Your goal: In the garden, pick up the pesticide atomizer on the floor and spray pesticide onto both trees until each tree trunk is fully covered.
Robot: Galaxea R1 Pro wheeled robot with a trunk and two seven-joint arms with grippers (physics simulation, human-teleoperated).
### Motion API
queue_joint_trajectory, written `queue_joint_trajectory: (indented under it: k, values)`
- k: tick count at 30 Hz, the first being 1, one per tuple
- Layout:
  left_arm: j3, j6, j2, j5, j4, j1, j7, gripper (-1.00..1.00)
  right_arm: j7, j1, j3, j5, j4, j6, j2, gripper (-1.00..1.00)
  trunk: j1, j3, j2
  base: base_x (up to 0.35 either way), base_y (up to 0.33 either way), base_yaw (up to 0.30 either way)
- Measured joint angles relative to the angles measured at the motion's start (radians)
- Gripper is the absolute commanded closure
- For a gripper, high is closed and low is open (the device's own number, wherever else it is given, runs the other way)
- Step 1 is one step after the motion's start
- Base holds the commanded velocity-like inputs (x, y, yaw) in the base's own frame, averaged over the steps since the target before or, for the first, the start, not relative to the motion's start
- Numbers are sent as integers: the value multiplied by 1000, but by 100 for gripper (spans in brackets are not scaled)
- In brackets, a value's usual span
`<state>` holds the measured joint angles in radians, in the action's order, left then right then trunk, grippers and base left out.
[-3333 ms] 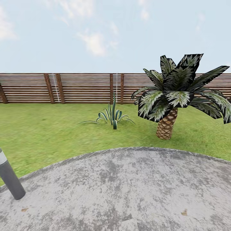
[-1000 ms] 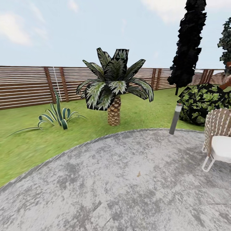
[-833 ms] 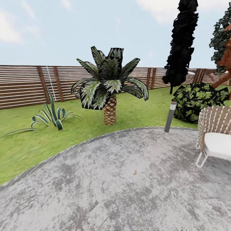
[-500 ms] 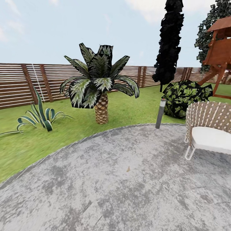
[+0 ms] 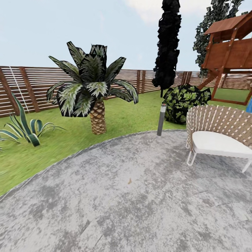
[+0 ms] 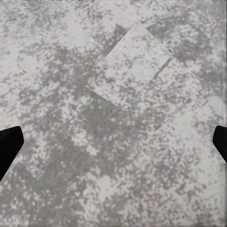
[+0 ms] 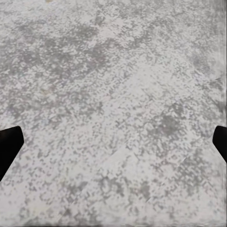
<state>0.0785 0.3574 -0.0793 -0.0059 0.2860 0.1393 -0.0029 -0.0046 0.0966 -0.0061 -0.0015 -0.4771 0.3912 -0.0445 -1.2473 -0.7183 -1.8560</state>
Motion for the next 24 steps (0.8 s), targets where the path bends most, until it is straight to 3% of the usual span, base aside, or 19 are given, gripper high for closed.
queue_joint_trajectory:
  k: [7, 24]
  values:
    - [-2, 0, 1, 0, -1, 0, -3, -100, 0, 0, 0, 0, 0, 0, 0, -100, 0, -7, 0, -78, 125, -241]
    - [6, 0, -2, 3, -1, 0, 0, -100, 0, 0, 0, 0, 2, -1, 0, -100, 0, -24, 0, -64, 297, -238]
